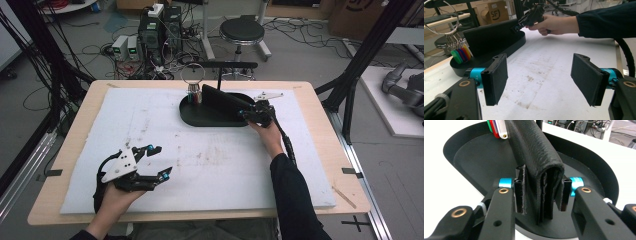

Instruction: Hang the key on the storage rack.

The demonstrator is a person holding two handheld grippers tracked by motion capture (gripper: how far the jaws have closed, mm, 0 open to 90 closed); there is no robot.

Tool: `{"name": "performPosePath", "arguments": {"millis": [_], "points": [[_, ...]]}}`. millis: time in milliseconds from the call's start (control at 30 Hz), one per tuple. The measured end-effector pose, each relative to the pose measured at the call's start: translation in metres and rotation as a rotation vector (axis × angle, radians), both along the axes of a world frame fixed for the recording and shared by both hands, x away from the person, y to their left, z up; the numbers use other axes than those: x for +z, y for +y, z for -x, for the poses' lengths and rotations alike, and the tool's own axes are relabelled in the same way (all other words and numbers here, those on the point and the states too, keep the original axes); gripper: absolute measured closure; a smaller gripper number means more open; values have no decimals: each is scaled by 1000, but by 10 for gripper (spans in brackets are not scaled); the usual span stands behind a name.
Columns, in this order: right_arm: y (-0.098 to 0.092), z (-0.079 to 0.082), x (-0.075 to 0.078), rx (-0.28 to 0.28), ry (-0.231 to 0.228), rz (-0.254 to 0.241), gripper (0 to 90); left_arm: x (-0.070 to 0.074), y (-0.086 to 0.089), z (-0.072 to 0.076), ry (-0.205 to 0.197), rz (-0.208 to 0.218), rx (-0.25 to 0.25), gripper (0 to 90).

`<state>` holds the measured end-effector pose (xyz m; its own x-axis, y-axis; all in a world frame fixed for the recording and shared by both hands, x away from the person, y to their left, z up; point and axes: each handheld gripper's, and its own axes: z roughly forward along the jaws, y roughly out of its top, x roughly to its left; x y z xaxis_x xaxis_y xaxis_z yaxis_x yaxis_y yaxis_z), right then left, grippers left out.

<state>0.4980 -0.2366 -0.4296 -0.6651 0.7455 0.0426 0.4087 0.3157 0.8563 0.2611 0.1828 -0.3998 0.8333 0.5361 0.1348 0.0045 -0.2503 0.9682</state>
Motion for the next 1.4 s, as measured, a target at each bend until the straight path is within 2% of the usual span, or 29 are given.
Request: {"name": "performPosePath", "arguments": {"millis": [100,267,367,433,700,800,933,1067,1200,1400], "points": [[-1,0,1,-8,-2,-6,626,0,0,0,0,-2,0,297],[-4,1,3,-25,9,-1,514,-1,0,-1,3,-6,1,297],[-8,3,7,-25,15,-28,444,-1,0,-3,6,-4,3,296],[-13,5,11,-21,21,-53,418,-1,1,-4,9,-5,6,296],[-24,21,29,6,4,-53,361,-2,0,-15,29,-4,18,292],[-33,32,39,23,-9,-65,347,-2,0,-22,45,8,23,284],[-45,49,49,32,-37,-65,349,-2,0,-32,92,36,36,283],[-56,68,56,49,-51,-69,348,0,-2,-42,124,31,46,274],[-69,91,62,55,-67,-88,330,3,-3,-52,132,29,53,267],[-86,125,67,31,-95,-118,312,5,0,-65,146,36,78,235]]}}
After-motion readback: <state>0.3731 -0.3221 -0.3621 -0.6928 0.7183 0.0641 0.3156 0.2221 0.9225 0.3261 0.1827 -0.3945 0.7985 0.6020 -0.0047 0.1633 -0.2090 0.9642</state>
